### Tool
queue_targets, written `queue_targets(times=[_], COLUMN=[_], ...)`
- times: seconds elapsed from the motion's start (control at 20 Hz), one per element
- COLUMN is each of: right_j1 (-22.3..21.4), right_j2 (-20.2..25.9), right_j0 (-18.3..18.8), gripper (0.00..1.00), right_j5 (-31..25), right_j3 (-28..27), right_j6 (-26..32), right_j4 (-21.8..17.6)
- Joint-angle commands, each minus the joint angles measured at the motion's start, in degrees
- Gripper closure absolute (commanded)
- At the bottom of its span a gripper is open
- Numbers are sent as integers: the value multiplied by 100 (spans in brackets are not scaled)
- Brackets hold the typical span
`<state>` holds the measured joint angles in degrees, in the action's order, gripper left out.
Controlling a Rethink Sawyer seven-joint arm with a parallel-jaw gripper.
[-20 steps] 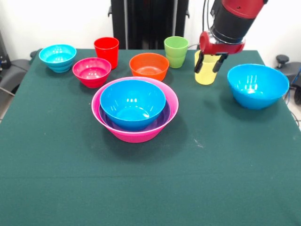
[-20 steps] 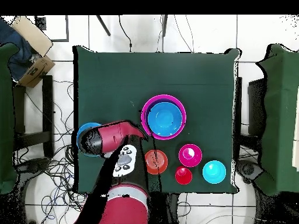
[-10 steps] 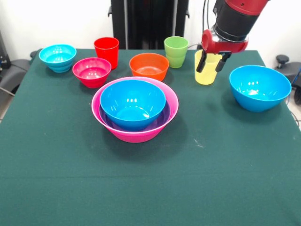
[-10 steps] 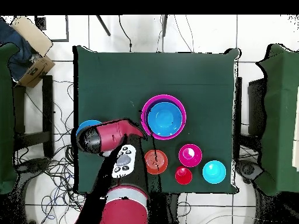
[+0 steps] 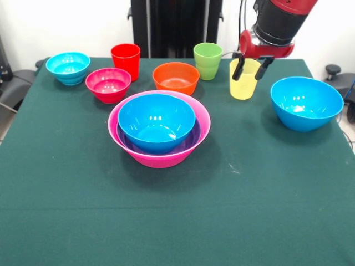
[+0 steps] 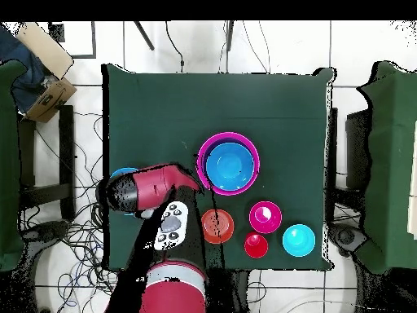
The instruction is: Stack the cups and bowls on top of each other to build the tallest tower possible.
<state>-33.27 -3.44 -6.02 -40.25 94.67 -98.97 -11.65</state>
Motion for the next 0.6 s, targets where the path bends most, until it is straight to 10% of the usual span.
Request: queue_targets(times=[0.05,0.45,0.6], right_j1=[132,128,-120], right_j2=[372,385,674], right_j0=[-302,-397,-178], gripper=[0,0,0], right_j5=[-388,-242,973], right_j3=[-373,-308,106], right_j6=[-589,-706,-973], right_j4=[21,152,488])
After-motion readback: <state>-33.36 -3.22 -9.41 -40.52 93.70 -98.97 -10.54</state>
